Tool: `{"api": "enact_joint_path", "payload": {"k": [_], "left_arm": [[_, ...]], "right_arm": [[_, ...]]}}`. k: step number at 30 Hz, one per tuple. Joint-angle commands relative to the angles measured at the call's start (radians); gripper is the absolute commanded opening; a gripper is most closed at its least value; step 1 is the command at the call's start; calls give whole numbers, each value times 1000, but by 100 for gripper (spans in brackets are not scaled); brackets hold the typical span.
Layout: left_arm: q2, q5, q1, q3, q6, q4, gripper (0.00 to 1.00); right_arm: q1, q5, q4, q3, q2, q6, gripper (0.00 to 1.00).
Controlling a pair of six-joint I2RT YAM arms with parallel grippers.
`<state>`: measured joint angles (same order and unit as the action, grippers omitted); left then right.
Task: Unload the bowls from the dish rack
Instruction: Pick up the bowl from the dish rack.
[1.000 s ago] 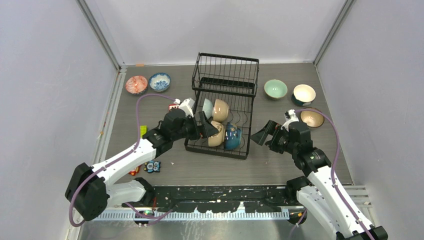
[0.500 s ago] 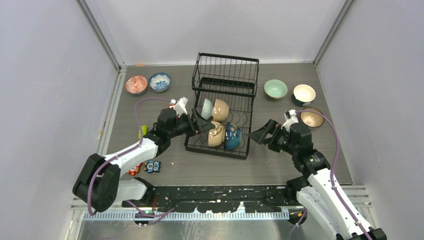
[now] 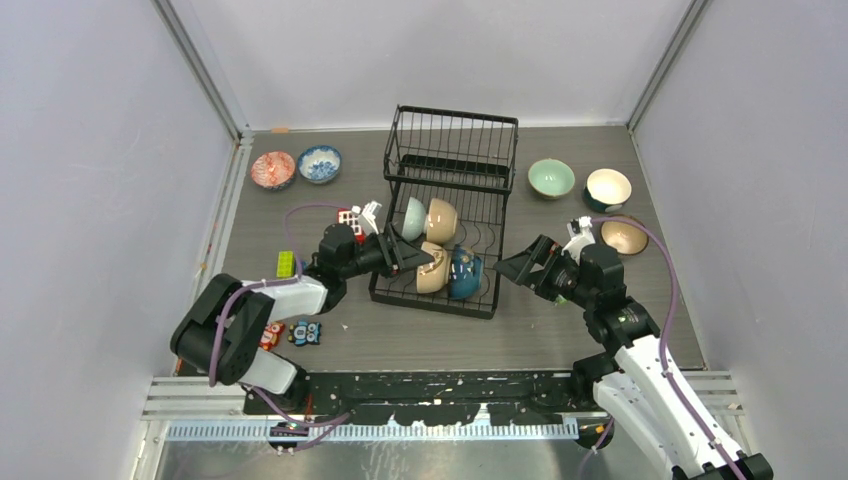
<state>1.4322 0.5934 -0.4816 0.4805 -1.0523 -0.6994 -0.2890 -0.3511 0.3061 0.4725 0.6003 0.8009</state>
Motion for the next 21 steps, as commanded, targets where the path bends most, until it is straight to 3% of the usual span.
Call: {"api": "enact_joint_path", "payload": {"k": [1,21], "left_arm": [[59,77,8,-11,-61,-202,58],[255,123,8,-53,-212,-544,42]], "right_arm": [[-5,-26,-55,14,-4,15,97],[-5,-29,-47,9,-2,14,95]]}}
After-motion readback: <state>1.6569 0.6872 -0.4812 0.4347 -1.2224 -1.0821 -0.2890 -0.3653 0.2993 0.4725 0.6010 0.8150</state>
